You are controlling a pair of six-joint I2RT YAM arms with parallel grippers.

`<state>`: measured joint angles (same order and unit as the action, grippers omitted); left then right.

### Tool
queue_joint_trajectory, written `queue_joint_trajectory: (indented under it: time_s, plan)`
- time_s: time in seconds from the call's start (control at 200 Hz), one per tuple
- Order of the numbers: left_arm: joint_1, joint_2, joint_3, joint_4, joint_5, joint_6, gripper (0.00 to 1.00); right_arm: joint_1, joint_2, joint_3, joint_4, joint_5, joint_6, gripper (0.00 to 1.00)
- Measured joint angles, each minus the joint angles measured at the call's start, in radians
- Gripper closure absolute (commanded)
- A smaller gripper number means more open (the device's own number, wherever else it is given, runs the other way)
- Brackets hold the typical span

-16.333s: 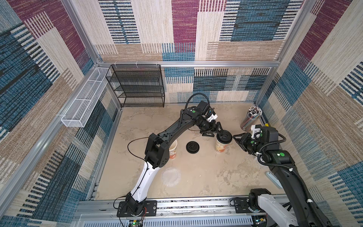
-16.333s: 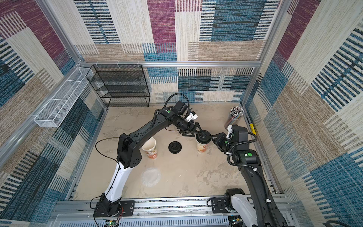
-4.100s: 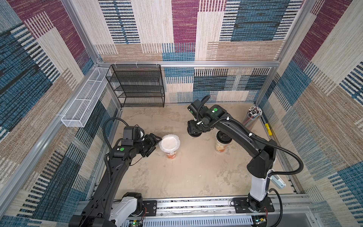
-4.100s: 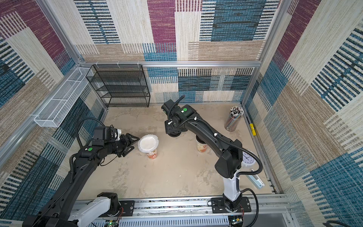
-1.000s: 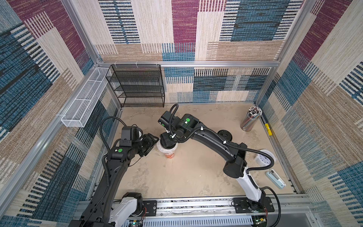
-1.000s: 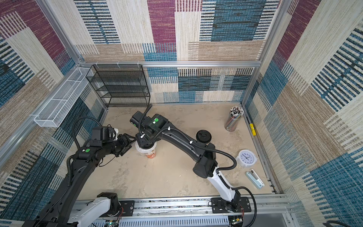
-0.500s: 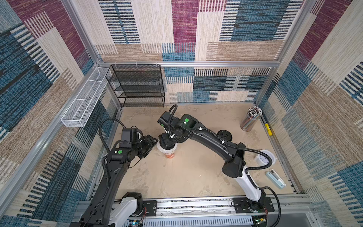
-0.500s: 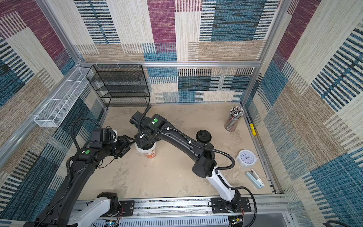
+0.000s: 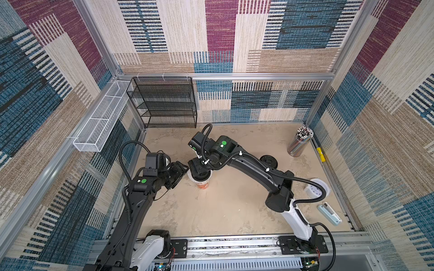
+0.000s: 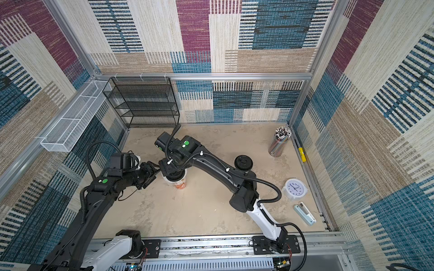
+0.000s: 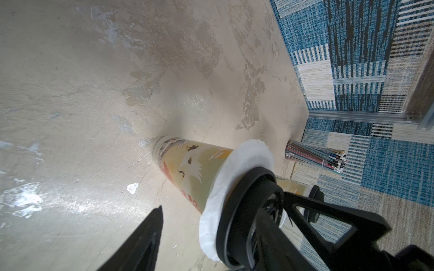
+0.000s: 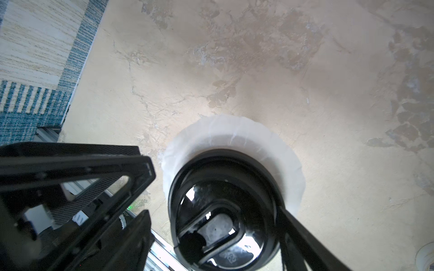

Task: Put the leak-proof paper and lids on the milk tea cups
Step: Place the cup lid on the cup.

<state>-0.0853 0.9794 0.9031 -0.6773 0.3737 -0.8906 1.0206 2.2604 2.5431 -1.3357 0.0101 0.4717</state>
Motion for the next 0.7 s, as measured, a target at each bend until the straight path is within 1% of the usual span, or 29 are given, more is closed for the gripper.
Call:
queue_joint_trajectory:
  time_s: [0.085, 0.155, 0.245, 0.346, 0.436, 0.531, 0.606, 0.696]
  plan:
    - [0.0, -0.003, 0.006, -0.006, 0.0, 0.004, 0.32, -0.005, -0.013, 0.023, 0.002, 0.002, 0.01, 0.14]
    - [0.002, -0.008, 0.012, -0.012, 0.002, 0.007, 0.31, -0.011, -0.043, 0.021, 0.005, 0.005, 0.021, 0.16]
    - [0.005, -0.007, 0.024, -0.017, 0.01, 0.016, 0.29, -0.021, -0.119, -0.042, 0.024, 0.027, 0.029, 0.22]
    - [0.012, 0.01, 0.051, -0.022, 0.032, 0.039, 0.27, -0.024, -0.247, -0.232, 0.092, 0.058, 0.029, 0.27]
    - [0.021, 0.042, 0.082, -0.022, 0.056, 0.066, 0.27, -0.024, -0.378, -0.486, 0.201, 0.053, 0.025, 0.31]
    - [0.026, 0.083, 0.109, -0.014, 0.087, 0.084, 0.28, -0.031, -0.499, -0.723, 0.312, 0.046, 0.02, 0.33]
    - [0.026, 0.11, 0.122, -0.005, 0.112, 0.101, 0.29, -0.045, -0.556, -0.835, 0.39, 0.033, 0.021, 0.33]
    - [0.026, 0.139, 0.134, 0.005, 0.138, 0.117, 0.3, -0.058, -0.581, -0.907, 0.462, 0.006, 0.029, 0.33]
